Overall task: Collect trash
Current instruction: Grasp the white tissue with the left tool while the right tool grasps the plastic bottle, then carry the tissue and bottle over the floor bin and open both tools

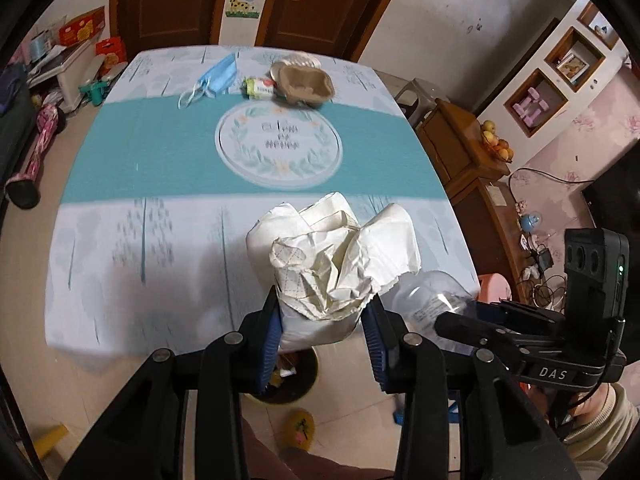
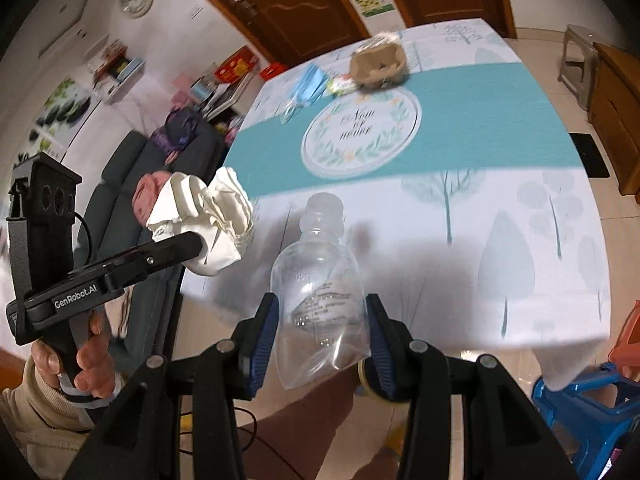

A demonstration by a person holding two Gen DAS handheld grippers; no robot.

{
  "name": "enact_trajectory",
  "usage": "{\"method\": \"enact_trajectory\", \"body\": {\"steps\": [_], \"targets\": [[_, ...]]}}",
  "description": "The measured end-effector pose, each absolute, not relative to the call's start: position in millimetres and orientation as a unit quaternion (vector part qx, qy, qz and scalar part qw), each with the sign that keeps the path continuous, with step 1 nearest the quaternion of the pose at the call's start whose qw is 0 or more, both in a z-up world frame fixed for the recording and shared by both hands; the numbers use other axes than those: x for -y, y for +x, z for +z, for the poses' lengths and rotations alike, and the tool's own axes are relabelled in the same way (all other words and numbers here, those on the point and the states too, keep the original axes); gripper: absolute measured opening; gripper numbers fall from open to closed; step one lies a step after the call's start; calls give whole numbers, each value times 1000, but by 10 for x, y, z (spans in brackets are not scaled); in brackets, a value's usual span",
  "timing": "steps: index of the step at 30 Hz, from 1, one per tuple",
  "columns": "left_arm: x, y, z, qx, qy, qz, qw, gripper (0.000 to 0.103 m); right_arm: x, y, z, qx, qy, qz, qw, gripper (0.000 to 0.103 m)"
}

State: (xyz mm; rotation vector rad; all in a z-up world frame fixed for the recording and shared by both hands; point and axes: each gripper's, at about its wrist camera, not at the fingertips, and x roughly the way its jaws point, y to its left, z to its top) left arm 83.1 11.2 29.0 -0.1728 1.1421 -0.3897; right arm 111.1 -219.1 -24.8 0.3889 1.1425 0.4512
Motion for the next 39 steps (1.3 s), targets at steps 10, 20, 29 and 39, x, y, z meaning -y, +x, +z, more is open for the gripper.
{"method": "enact_trajectory", "body": {"steps": [10,20,29,39], "targets": [[-56,106,-106,-593,-48,-182,783,36,2142,487,-582,-569,197,215,769,43],[-191,-133,-753,-642,-45,-184,743,36,1972,189,-1160,-618,204,164,742,43],[-184,-281,-1932,-671,-6,-184,719,37,1722,75,-2290,-648,201,97,729,44],[29,-204,-3229,-673,24,-177,718,43,1795,265,-3648,-672,216,44,707,48]]}}
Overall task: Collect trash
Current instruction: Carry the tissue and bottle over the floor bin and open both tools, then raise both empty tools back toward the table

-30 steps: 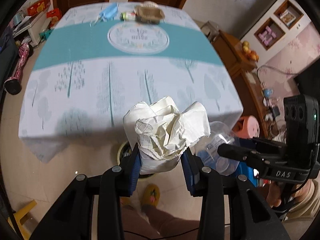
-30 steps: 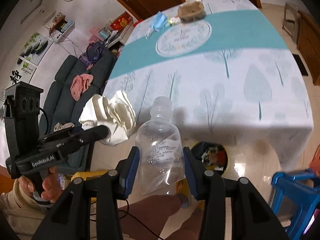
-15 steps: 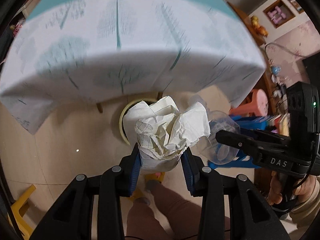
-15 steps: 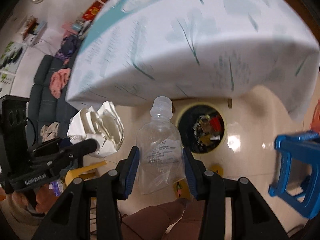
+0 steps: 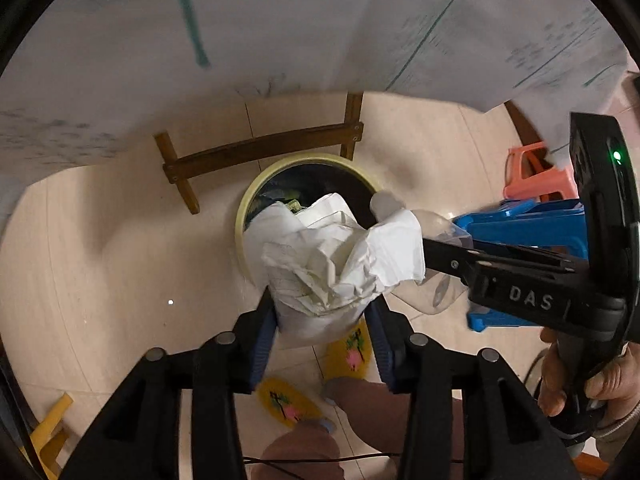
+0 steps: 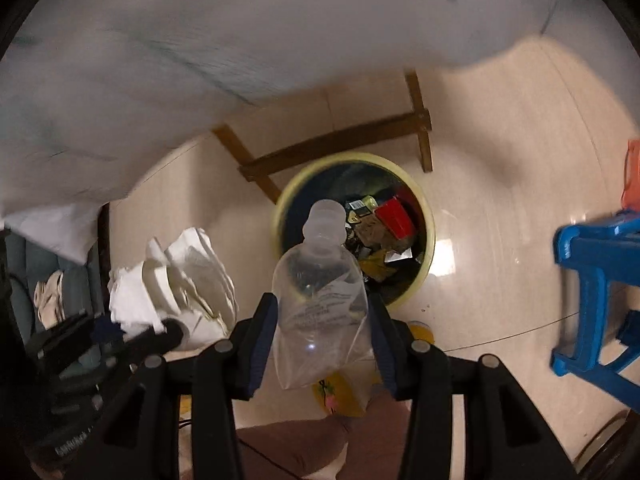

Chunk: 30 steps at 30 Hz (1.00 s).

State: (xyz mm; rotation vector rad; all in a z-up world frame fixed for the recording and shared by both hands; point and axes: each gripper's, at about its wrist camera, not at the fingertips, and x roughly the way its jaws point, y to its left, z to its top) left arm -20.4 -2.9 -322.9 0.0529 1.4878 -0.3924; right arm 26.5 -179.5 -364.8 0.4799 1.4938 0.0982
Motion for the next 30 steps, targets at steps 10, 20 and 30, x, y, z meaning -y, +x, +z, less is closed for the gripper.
{"method": "enact_trajectory", "body": {"steps": [10,20,30], "targets": [[26,-72,-3502,-667,23,-136,732,77,1858,340,-4024,-668,211,35,712,75],[-137,-165,-2924,-646,5,-89,758,96,1835,275,-3483,-640,174,36,748,75],[-301,-365,-1986,-643,3,-72,763,97,1828,71,-2687,-646,177,40,741,75]]}}
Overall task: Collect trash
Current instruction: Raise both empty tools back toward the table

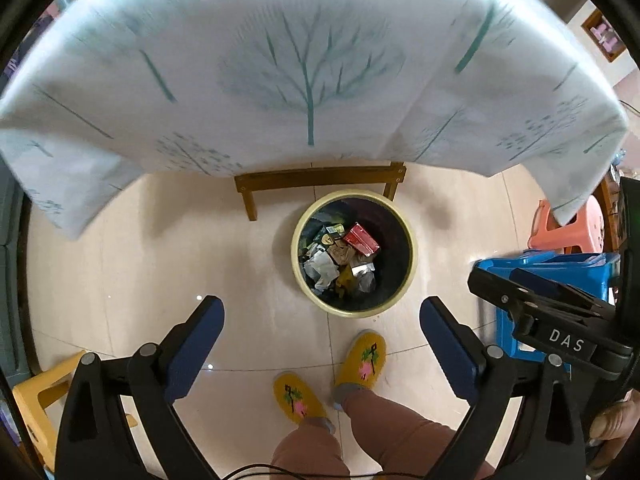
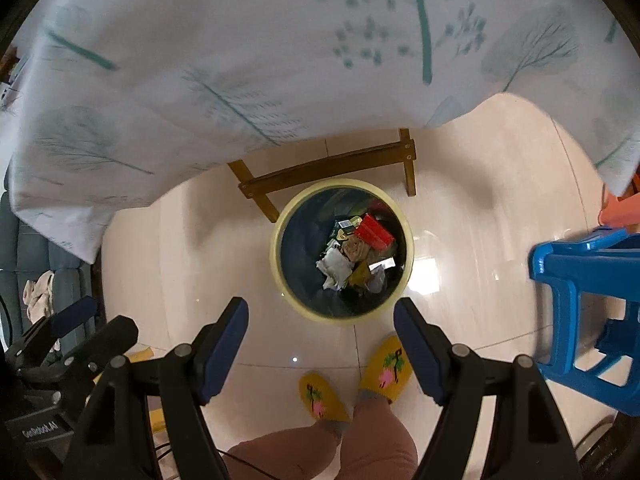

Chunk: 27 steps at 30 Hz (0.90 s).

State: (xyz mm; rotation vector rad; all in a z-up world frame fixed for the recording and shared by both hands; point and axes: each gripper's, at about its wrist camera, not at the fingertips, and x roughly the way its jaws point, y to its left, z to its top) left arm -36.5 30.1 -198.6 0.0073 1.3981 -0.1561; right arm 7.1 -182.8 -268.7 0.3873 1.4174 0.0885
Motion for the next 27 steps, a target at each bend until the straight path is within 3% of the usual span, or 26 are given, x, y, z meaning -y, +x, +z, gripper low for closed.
{"method": "enact_trajectory", "body": {"steps": [11,27], "targets": [[-432,-431,-918,-616,-4,-81,783,98,1801,-67,-1583,-642,109,55,757,76],[-360,-148,112,-534,-13,-62,843,98,1917,170,-339,-534,22,99,839,76]]}}
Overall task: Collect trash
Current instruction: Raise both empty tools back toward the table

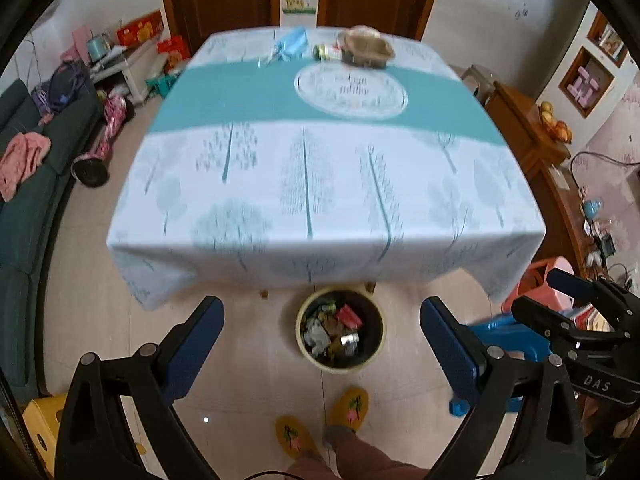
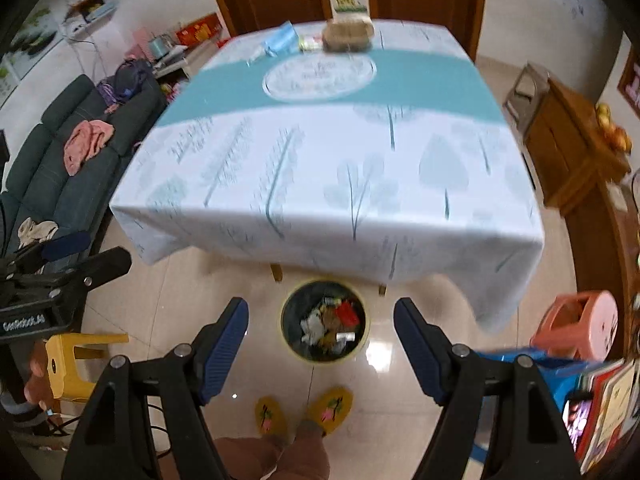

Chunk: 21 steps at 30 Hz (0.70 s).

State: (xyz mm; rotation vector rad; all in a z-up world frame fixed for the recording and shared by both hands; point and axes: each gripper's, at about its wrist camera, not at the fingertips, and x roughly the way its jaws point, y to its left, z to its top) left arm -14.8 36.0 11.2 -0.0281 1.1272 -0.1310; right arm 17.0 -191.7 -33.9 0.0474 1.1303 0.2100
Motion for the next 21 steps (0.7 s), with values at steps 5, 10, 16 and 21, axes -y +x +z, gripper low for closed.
{"method": "enact_trajectory", "body": {"steps": [5,10,16,21], "targets": [[-281,45,360,-506,-9,-49,861,98,1958,391,-94,-516,16,116,849,76],[-287,237,587,-485,-5,-36,873,98,1973,682,137,-494,17,116,862,76],[-369,553,810,-463,0,-23,886,98,1920,993,291,-482,12,120,868,76],[-480,933,916,-447,3,-27,894,98,1849,1277,345,-476,12,119,871,76]]}}
